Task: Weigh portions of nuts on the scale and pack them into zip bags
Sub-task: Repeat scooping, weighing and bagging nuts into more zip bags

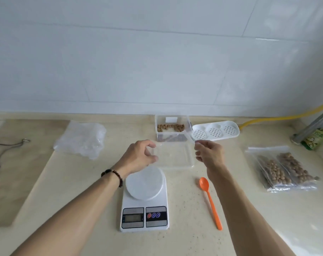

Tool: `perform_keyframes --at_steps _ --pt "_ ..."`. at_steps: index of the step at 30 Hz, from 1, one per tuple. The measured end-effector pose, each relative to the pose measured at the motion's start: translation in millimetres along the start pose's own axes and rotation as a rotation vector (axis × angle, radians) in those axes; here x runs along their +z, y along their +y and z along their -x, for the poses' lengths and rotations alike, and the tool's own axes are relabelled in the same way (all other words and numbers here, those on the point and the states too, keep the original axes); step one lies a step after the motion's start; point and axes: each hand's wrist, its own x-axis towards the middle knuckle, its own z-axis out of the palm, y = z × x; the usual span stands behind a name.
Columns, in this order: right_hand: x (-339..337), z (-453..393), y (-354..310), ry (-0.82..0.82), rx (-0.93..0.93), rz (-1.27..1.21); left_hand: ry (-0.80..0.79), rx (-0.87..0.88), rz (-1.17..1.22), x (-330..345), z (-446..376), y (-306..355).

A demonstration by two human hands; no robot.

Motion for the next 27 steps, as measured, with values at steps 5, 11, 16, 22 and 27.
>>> perform_keyframes --at_steps 5,11,16,22,27 --pt "42 26 34 -0.002 0.136 0.006 0.021 -0.141 0.07 -33 18 -59" --pt "64 34 79 -0.023 0.202 0.166 0.187 -0.226 0.092 -25 17 -113" --pt "70 32 99 -0.001 0.2 0.201 0.217 -0.232 0.045 -13 6 -133" --pt "74 27 106 0.001 0.203 0.217 0.232 -0.222 -0.007 -7 -6 -142" --pt "75 26 114 -0.003 0.208 0.239 0.223 -0.236 -0.051 -2 -9 -150"
